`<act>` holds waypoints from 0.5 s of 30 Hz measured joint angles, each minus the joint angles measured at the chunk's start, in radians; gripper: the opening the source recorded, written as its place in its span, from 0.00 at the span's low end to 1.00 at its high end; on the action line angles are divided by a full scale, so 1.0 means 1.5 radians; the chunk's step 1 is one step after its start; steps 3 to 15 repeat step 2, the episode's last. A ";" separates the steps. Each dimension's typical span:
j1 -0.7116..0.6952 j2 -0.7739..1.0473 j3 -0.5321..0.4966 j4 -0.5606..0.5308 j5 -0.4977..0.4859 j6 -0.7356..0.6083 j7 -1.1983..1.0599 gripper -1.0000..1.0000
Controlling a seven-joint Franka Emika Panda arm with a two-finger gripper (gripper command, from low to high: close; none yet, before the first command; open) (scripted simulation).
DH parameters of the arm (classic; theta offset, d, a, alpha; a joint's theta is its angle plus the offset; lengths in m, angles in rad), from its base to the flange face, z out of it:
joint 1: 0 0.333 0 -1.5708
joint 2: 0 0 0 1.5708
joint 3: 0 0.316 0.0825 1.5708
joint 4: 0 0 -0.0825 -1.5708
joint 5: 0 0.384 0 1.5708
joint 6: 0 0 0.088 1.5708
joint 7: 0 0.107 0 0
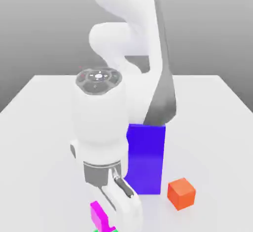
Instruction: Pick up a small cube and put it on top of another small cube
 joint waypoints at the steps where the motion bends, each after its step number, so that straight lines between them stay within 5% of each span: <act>1: 0.000 0.000 0.000 0.000 0.000 0.000 0.000 1.00; 15: 0.000 0.000 0.000 0.000 0.000 0.000 0.000 1.00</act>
